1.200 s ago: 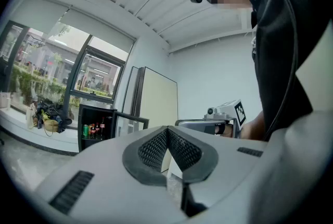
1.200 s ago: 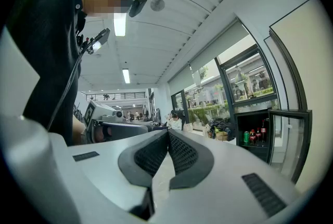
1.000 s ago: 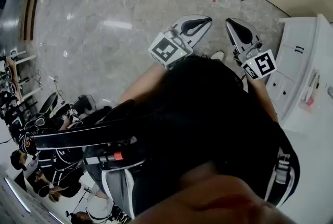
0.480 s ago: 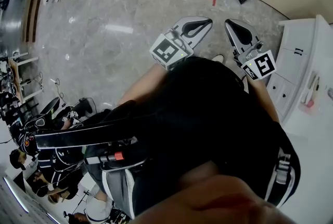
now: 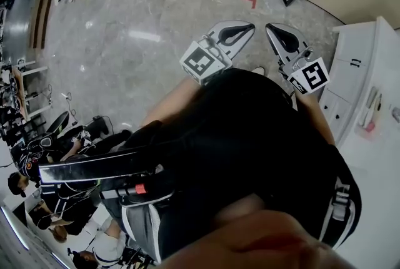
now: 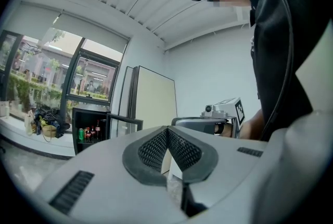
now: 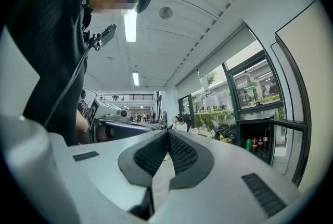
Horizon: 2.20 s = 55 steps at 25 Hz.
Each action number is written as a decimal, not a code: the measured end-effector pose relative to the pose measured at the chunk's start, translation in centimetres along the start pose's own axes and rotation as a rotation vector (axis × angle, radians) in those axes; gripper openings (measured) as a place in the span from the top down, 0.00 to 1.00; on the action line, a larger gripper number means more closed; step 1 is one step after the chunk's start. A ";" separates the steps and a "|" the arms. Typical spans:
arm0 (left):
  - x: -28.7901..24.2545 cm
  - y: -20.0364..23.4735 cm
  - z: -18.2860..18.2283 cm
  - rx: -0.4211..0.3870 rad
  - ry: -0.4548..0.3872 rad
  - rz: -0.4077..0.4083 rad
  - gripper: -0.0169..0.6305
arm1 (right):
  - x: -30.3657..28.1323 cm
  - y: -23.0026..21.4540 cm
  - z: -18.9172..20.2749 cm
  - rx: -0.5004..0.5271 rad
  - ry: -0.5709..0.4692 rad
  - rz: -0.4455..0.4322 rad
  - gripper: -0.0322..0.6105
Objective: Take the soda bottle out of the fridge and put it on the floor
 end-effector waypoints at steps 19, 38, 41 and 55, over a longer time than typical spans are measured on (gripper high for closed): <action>-2.3 6.7 0.5 0.025 -0.010 -0.022 0.97 | -5.2 -5.2 1.1 -0.024 0.020 0.015 0.93; 1.1 23.8 -0.7 0.026 -0.024 0.083 0.97 | -20.2 -9.8 1.5 -0.023 0.047 0.167 0.93; 0.9 24.6 -0.9 0.029 -0.030 0.086 0.97 | -20.6 -10.2 1.4 -0.024 0.051 0.175 0.93; -5.3 29.0 -1.1 0.020 -0.022 0.052 0.97 | -22.5 -17.8 1.9 -0.024 0.043 0.124 0.93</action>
Point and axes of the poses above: the fingertips, and each gripper's own axes: x backward along the fingers, y to its left, z out of its underside, the point moved 5 cm from there along x, backward along the fingers, and after that the axes turned 8 degrees about z, right-handed, at the moved point
